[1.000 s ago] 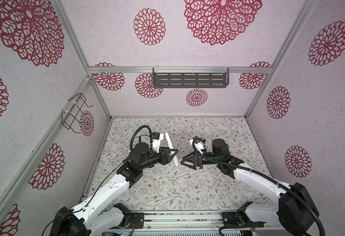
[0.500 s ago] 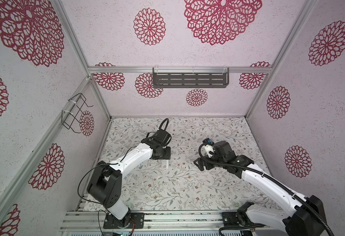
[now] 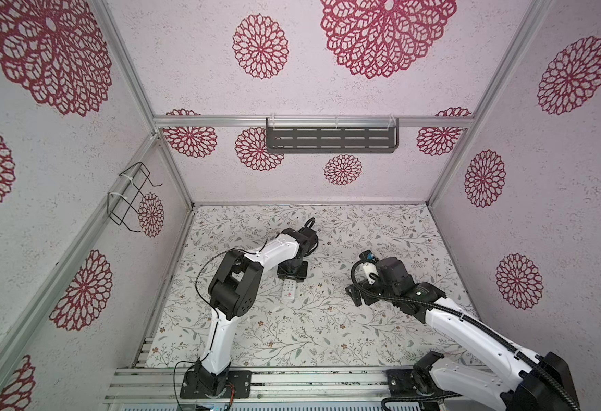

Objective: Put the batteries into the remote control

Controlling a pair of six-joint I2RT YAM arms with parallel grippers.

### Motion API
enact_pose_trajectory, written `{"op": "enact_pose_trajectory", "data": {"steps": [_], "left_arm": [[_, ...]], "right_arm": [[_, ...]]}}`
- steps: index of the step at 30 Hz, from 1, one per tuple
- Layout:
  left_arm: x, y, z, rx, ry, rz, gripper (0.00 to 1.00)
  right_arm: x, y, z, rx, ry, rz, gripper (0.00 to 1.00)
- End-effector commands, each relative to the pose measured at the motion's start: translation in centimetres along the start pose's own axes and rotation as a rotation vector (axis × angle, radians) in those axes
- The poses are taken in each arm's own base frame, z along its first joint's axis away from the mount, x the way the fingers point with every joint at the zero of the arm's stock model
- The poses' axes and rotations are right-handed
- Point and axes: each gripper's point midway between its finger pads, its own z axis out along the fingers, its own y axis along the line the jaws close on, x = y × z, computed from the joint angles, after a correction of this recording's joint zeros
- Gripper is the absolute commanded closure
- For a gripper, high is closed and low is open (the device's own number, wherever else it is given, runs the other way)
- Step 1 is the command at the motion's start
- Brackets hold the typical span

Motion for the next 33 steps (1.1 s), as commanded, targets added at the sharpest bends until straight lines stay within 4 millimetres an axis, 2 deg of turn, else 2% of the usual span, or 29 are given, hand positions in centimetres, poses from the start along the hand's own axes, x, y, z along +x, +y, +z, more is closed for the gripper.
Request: {"op": "enact_pose_trajectory", "data": {"steps": [1,4,11,15,18,19,20,24,27,30,33], "left_arm": [[-0.5,-0.4,0.2,-0.025,-0.01,-0.021,0.69],[-0.8,-1.4,0.5,0.016,-0.018,-0.03,0.65],[-1.0,-3.2,0.3,0.129,-0.026,-0.022,0.36],[-1.4,-3.3,-1.0,0.207,-0.071,-0.03,0.19],[-2.0,-2.2,-3.3,0.263,-0.148,-0.035,0.09],[-2.3,-1.1,-4.6,0.274,-0.2,-0.04,0.02],[-2.6,-0.1,-5.8,0.283,-0.245,-0.05,0.0],[-3.7,6.3,-9.7,0.216,-0.472,-0.097,0.03],[-4.5,12.4,-12.1,0.13,-0.651,-0.202,0.03],[-4.4,18.6,-13.5,0.028,-0.79,-0.325,0.03],[-3.3,24.4,-13.5,-0.148,-0.905,-0.425,0.03]], "right_arm": [[-1.2,1.1,-0.9,-0.06,-0.072,-0.022,0.01],[-1.0,1.3,-1.0,-0.078,-0.076,-0.024,0.01],[-0.8,1.1,-1.5,-0.063,-0.066,-0.019,0.01],[-1.2,1.0,-1.7,-0.056,-0.067,-0.014,0.01],[-1.5,0.3,-1.8,-0.014,-0.079,-0.022,0.01],[-1.5,0.1,-1.7,0.002,-0.087,-0.035,0.01],[-1.7,-0.3,-1.6,0.022,-0.095,-0.044,0.01],[-2.7,-2.7,-1.1,0.163,-0.136,-0.099,0.01],[-4.2,-4.8,-0.9,0.3,-0.179,-0.142,0.01],[-5.7,-6.7,-0.7,0.424,-0.242,-0.184,0.01],[-6.4,-9.1,-0.4,0.567,-0.283,-0.212,0.01]]}}
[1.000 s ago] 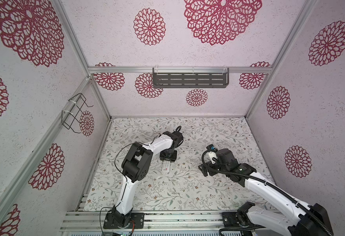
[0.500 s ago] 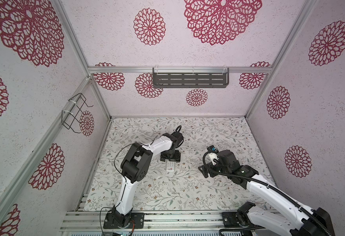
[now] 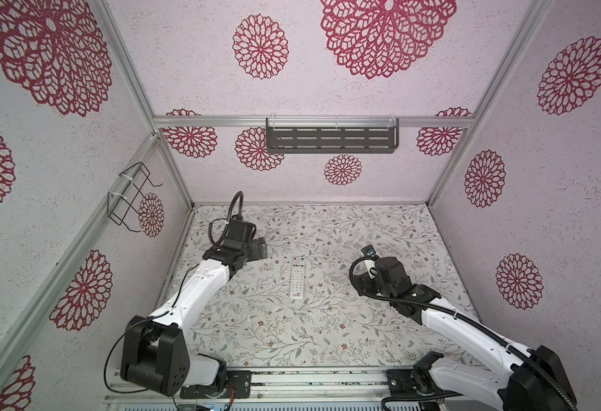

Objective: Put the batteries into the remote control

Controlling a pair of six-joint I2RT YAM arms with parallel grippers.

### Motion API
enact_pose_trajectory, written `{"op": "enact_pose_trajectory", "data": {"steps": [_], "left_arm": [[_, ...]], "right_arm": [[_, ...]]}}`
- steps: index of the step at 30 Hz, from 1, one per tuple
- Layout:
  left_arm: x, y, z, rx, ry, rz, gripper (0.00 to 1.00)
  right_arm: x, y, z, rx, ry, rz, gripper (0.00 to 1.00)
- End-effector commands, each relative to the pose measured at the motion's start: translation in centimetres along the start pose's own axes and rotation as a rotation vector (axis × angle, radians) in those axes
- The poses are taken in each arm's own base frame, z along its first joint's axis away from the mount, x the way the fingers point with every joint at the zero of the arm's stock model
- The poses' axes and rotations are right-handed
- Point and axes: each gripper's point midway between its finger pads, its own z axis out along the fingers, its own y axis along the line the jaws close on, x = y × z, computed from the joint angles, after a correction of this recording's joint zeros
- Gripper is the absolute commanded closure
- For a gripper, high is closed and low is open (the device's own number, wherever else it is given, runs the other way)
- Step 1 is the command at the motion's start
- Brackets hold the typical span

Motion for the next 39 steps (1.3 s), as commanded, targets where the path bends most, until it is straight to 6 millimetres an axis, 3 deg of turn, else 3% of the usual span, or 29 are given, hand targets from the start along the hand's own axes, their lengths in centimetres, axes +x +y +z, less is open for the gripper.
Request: {"op": "enact_pose_trajectory", "data": {"steps": [1,6,10,13,17,20,23,25,30,39], "left_arm": [[-2.2,5.3,0.4,-0.187,-0.203,0.004,0.02],[-0.5,10.9,1.5,-0.282,-0.296,-0.053,0.03],[0.8,13.4,2.6,-0.279,-0.366,-0.071,0.03],[0.6,14.3,3.5,-0.206,-0.427,-0.124,0.02],[-0.6,13.9,3.6,-0.125,-0.502,-0.128,0.03],[-0.1,13.8,4.0,-0.115,-0.535,-0.104,0.02],[0.5,13.6,4.9,-0.095,-0.6,-0.1,0.03],[0.9,12.9,5.3,-0.061,-0.551,-0.085,0.03],[0.5,12.6,6.0,-0.133,-0.517,-0.047,0.02],[0.4,11.7,6.1,-0.155,-0.515,0.005,0.03]], "right_arm": [[-2.1,-4.3,0.8,0.245,-0.108,-0.04,0.01],[0.4,-6.8,4.1,0.305,-0.109,0.01,0.01],[2.4,-8.8,6.3,0.335,-0.106,0.038,0.01],[2.8,-10.2,6.5,0.362,-0.188,0.077,0.01],[2.4,-12.0,5.5,0.358,-0.319,0.154,0.01],[3.1,-13.8,5.4,0.335,-0.335,0.26,0.01],[3.9,-14.5,4.7,0.313,-0.381,0.315,0.01],[4.8,-14.5,4.4,0.315,-0.439,0.333,0.01],[5.7,-16.8,5.0,0.403,-0.371,0.42,0.01],[5.8,-16.8,4.9,0.406,-0.372,0.416,0.01]]}}
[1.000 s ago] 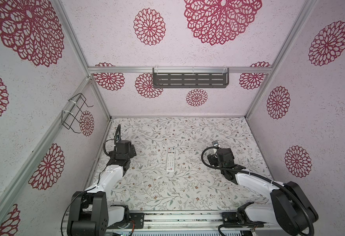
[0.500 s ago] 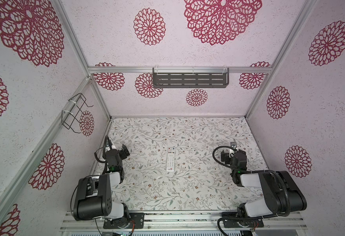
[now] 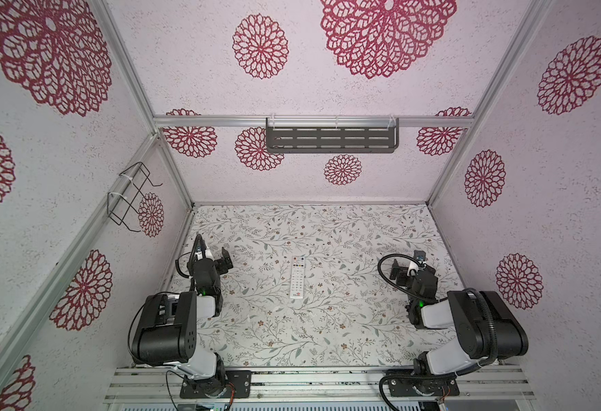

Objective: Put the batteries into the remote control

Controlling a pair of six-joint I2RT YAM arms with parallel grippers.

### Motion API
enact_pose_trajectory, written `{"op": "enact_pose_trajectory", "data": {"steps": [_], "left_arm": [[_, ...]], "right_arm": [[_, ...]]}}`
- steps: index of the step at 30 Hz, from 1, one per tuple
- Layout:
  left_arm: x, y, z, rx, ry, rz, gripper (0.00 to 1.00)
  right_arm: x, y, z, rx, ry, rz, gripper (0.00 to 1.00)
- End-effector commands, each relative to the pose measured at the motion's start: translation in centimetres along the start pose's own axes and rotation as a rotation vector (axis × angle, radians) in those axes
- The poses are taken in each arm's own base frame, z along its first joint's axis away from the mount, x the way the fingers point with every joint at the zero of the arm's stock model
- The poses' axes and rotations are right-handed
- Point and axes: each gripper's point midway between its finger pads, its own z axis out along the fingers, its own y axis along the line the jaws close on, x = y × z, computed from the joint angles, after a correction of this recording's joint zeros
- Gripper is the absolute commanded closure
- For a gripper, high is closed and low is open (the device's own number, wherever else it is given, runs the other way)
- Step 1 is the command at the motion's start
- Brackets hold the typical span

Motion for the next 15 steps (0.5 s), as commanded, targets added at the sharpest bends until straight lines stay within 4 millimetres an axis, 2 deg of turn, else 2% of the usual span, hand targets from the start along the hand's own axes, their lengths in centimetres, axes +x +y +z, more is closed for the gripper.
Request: {"op": "enact_pose_trajectory", "data": {"steps": [1,15], "left_arm": [[-0.89,0.09,0.2,-0.015,-0.03,0.036,0.03],[-0.84,-0.01,0.25,-0.007,-0.026,0.037,0.03]], "right_arm": [[-2.13,-0.41,0.05,0.018,-0.074,0.041,0.01],[-2.09,-0.39,0.07,0.018,-0.071,0.041,0.01]]}}
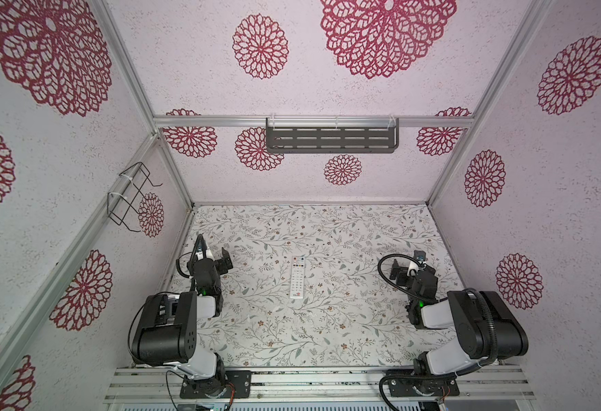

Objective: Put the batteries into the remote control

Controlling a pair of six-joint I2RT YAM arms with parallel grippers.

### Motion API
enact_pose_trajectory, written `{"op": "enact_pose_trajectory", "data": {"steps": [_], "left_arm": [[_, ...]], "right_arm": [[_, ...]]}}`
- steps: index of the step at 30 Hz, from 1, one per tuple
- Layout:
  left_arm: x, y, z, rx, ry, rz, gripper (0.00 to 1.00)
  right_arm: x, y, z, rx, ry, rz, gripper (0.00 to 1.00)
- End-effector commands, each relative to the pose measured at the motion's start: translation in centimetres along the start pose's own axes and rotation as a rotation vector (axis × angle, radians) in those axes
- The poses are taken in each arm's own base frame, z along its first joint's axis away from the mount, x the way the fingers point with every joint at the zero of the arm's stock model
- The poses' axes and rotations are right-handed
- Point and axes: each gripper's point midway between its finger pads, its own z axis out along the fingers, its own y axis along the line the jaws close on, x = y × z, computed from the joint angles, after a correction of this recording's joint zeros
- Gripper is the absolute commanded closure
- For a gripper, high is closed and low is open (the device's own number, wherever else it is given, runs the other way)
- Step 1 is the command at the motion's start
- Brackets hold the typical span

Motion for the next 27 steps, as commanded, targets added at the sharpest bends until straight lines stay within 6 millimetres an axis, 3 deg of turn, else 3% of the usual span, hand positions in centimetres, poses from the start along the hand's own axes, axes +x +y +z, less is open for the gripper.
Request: {"op": "enact_pose_trajectory", "data": {"steps": [1,24,27], "left_arm": [[-0.9,-0.2,0.2,0.005,-0.028,0.021,0.03],[-0.8,-0.2,0.2,0.005,-0.025,0.022,0.02],[-0.9,-0.2,0.2,0.004,-0.027,0.021,0.03]], "right_arm": [[-2.1,-0.4,0.1,0.017,-0.071,0.04,0.01],[-2.1,-0.3,0.1,0.013,-0.071,0.04,0.01],[-2.1,0.9,0.1,-0.054,-0.068,0.012,0.01]]}}
